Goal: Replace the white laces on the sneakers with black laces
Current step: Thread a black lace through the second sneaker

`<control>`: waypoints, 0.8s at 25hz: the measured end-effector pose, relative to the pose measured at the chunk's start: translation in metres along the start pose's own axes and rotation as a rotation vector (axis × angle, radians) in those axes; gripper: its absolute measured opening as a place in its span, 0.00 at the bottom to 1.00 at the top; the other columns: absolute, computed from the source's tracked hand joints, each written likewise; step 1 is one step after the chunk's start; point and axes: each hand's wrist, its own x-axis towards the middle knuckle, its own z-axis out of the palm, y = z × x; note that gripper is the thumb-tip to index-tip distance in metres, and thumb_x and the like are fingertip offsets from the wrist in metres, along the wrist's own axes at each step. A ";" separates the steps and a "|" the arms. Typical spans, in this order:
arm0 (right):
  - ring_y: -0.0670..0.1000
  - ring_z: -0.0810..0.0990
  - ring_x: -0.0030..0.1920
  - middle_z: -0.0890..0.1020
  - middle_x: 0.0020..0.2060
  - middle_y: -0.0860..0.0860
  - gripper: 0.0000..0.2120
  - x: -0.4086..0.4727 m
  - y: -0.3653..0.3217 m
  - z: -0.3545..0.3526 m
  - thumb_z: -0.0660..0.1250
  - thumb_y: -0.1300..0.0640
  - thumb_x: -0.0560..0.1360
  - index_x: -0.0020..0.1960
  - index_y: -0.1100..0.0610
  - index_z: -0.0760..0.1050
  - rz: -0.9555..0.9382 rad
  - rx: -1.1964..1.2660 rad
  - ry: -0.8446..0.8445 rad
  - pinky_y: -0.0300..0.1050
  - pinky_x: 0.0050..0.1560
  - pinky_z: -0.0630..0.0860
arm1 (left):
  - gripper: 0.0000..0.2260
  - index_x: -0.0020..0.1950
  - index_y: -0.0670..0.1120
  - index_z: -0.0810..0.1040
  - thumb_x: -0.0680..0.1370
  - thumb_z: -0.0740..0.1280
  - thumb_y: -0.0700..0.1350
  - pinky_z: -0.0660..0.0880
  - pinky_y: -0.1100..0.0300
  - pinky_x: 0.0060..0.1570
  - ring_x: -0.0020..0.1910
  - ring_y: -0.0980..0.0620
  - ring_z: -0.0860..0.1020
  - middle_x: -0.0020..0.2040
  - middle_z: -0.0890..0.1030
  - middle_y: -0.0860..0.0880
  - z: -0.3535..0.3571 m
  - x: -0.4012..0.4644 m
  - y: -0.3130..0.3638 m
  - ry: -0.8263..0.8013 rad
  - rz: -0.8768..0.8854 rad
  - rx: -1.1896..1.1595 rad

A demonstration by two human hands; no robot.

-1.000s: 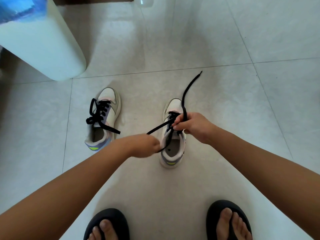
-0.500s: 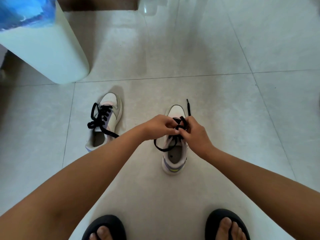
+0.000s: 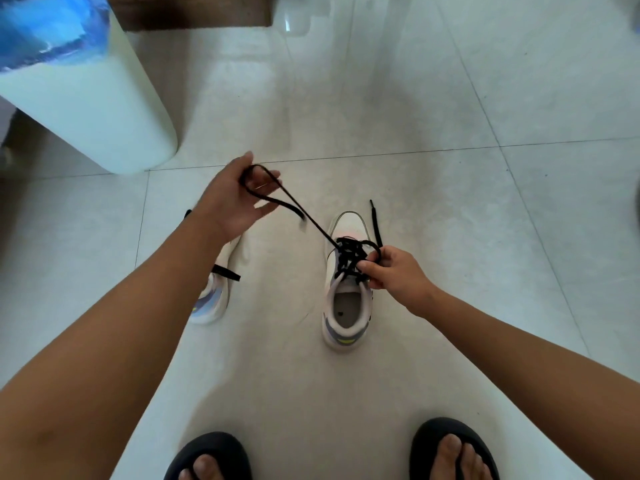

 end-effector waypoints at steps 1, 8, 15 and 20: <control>0.45 0.75 0.30 0.76 0.33 0.53 0.09 -0.001 -0.001 0.000 0.68 0.66 0.74 0.40 0.58 0.69 -0.005 -0.001 0.001 0.33 0.31 0.75 | 0.15 0.39 0.48 0.77 0.80 0.58 0.51 0.71 0.55 0.48 0.44 0.53 0.77 0.41 0.79 0.49 0.000 0.005 -0.004 0.116 0.024 0.167; 0.38 0.79 0.33 0.78 0.37 0.50 0.09 -0.005 -0.012 0.011 0.68 0.67 0.74 0.41 0.56 0.70 -0.066 0.097 -0.021 0.28 0.33 0.72 | 0.23 0.45 0.40 0.77 0.82 0.52 0.56 0.67 0.60 0.32 0.32 0.49 0.73 0.38 0.78 0.44 0.052 -0.008 -0.082 -0.026 -0.237 0.993; 0.42 0.79 0.34 0.82 0.35 0.49 0.02 -0.004 -0.003 0.011 0.70 0.60 0.74 0.44 0.58 0.81 -0.163 -0.035 0.166 0.36 0.39 0.73 | 0.11 0.40 0.47 0.72 0.81 0.60 0.48 0.63 0.61 0.34 0.34 0.54 0.72 0.35 0.78 0.50 0.069 -0.002 -0.118 0.096 -0.244 0.196; 0.53 0.75 0.36 0.78 0.33 0.51 0.09 -0.005 0.019 -0.018 0.62 0.57 0.78 0.43 0.58 0.79 -0.185 -0.592 0.279 0.44 0.34 0.68 | 0.13 0.39 0.45 0.68 0.83 0.55 0.43 0.59 0.64 0.26 0.29 0.53 0.67 0.30 0.73 0.48 0.048 -0.009 -0.136 0.192 -0.173 0.091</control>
